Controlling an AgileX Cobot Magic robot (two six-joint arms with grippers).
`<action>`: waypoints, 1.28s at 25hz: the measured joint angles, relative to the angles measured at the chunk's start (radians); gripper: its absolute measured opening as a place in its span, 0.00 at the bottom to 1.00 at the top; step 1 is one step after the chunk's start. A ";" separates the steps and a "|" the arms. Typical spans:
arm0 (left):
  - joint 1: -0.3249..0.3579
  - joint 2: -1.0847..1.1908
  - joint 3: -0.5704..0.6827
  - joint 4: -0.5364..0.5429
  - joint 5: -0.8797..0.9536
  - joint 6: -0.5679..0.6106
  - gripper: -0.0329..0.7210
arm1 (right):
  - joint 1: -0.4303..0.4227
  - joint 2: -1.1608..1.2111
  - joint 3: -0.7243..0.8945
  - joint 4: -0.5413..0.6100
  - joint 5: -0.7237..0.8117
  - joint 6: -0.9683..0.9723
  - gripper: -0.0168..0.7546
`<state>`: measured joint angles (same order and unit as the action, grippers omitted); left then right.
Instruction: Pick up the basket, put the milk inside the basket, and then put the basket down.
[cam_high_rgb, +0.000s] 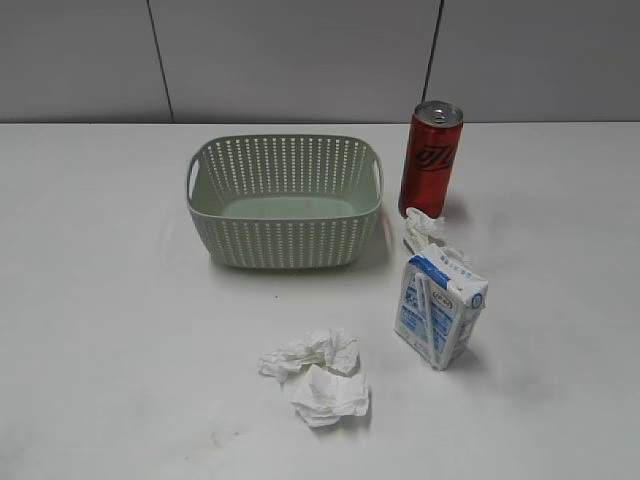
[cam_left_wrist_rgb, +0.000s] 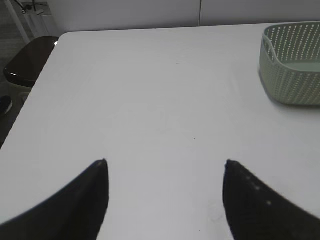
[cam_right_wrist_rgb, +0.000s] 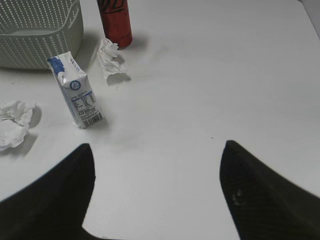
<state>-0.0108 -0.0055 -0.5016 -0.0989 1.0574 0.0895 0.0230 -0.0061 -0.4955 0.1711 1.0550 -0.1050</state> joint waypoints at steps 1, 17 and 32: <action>0.000 0.000 0.000 0.000 0.000 0.000 0.77 | 0.000 0.000 0.000 0.000 0.000 0.000 0.79; 0.000 0.000 0.000 -0.001 0.000 0.000 0.78 | 0.000 0.000 0.000 0.000 0.000 0.000 0.79; 0.000 0.003 -0.022 -0.005 -0.041 0.000 0.78 | 0.000 0.000 0.000 0.000 0.000 0.001 0.79</action>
<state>-0.0108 -0.0029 -0.5232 -0.1040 1.0160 0.0895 0.0230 -0.0061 -0.4955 0.1713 1.0550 -0.1044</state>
